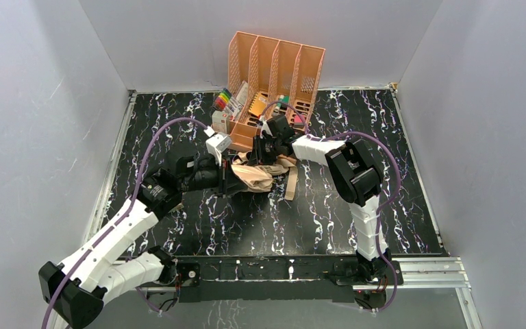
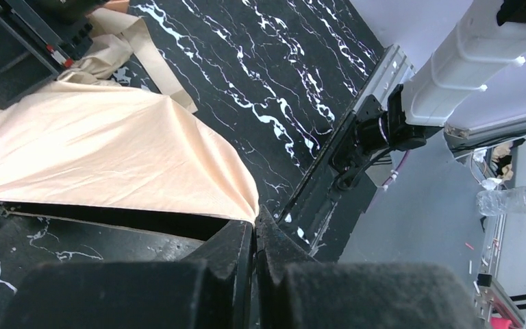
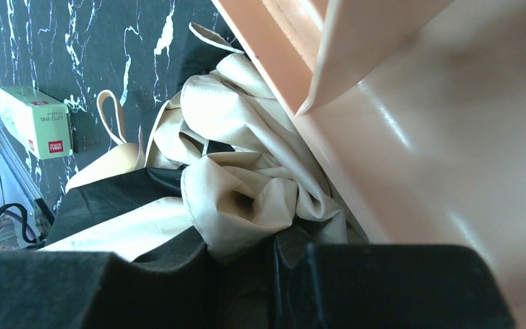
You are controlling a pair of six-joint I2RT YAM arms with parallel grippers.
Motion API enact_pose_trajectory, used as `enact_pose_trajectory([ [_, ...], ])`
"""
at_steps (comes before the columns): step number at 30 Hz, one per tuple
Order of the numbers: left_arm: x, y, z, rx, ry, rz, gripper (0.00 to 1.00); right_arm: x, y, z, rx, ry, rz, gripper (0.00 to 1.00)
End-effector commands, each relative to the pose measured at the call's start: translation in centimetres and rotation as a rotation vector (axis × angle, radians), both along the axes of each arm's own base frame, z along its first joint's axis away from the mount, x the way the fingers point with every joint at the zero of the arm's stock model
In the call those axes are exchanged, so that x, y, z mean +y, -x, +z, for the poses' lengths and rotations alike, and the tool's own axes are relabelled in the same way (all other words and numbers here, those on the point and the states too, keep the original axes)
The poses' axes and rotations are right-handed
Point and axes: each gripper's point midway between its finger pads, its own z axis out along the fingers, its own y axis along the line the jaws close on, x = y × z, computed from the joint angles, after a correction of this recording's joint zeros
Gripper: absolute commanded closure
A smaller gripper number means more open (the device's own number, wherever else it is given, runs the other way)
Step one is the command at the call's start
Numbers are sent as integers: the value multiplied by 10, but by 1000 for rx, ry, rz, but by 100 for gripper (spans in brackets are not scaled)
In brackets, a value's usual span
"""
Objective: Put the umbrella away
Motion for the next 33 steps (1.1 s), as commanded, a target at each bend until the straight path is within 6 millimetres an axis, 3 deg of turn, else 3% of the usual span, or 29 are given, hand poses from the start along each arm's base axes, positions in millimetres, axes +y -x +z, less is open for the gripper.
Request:
enact_pose_trajectory([
  [1, -2, 28, 11, 52, 70, -63, 100, -39, 16, -54, 78, 195, -31, 69],
  [10, -19, 91, -52, 252, 3, -53, 100, -43, -24, -29, -21, 172, -24, 69],
  [18, -65, 151, -123, 250, -109, -102, 100, -40, -38, -7, -74, 115, 27, 69],
  [21, -70, 152, -141, 245, -131, -64, 84, -38, -35, 7, -93, 88, 50, 68],
  [25, -68, 147, -137, 225, -105, -29, 53, -36, -26, 43, -142, 21, 84, 65],
  [33, -30, 123, -118, 161, -157, 130, 22, -52, 7, 115, -232, -54, 87, 60],
])
